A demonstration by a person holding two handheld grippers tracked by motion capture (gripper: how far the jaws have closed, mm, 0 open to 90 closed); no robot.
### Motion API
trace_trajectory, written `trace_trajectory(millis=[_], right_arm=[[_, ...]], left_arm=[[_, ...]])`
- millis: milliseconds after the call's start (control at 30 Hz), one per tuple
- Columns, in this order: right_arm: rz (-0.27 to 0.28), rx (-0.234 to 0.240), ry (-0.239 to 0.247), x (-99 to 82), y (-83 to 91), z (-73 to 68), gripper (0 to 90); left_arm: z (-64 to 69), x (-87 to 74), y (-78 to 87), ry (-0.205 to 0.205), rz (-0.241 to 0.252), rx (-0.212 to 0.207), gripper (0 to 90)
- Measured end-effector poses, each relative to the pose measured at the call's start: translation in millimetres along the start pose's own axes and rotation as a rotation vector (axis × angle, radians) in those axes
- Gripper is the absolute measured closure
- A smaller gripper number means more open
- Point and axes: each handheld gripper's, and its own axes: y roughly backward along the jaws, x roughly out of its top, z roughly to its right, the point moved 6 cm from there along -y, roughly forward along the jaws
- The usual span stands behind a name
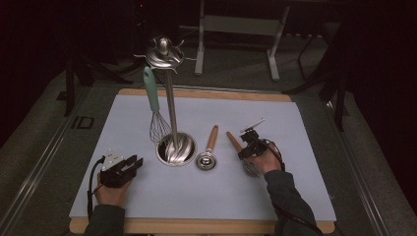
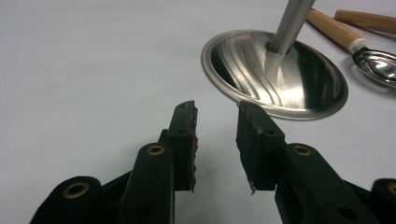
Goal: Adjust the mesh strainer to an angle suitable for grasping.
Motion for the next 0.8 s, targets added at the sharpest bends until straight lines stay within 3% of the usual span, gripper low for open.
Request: trace_trajectory(millis=[200, 433, 800], right_arm=[[0.02, 0.086, -0.01, 5.5, 4.4, -5.5, 64.8], [0.013, 0.124, -0.008, 10.3, 3.0, -11.6, 64.2], [-0.032, 0.131, -0.032, 16.2, -10.1, -16.7, 66.2]], left_arm=[[-0.2, 0.0, 0.1, 0.001, 0.0, 0.0, 67.1], [-0.2, 0.0, 0.2, 0.001, 0.002, 0.0, 67.1], [-0.3, 0.1, 0.2, 0.004, 0.003, -0.001, 67.0]])
